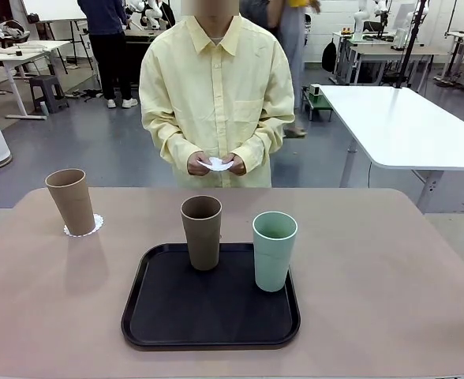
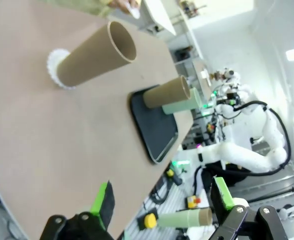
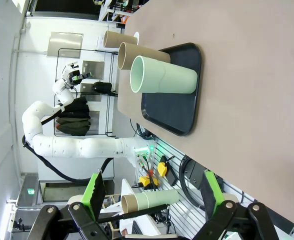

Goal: Place coasters on the table and set cups on them.
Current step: Take one Reusable plastic cup from the Flat Tray and place it on a coaster set by the human.

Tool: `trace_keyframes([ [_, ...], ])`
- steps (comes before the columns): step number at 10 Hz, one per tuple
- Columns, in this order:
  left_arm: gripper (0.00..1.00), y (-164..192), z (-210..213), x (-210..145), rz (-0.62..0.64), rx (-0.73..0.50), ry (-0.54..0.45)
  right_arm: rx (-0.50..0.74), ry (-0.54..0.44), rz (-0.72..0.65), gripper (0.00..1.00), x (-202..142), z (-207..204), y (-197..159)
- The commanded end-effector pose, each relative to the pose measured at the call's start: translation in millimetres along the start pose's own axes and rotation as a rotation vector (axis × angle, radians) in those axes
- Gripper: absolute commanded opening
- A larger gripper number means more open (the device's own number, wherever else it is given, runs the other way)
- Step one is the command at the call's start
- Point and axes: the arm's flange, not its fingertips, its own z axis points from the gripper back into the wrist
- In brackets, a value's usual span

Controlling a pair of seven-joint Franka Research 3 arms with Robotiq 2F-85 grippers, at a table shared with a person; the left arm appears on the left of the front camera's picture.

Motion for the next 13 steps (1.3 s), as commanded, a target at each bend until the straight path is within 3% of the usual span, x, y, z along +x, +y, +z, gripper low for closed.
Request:
trace_keyframes([
  [1,1.00,-7.5,-8.9,3.1,-0.068,0.032,0.041,0.022,-0.006,0.012,1.00,1.7,0.1,-0.2],
  [2,1.00,0.0,0.0,0.0,0.000,0.000,0.000,0.022,-0.006,0.012,1.00,1.7,0.1,-0.2],
  [13,1.00,0.0,0.0,0.0,0.000,0.000,0.000,0.022,-0.006,0.012,1.00,1.7,0.1,-0.2],
])
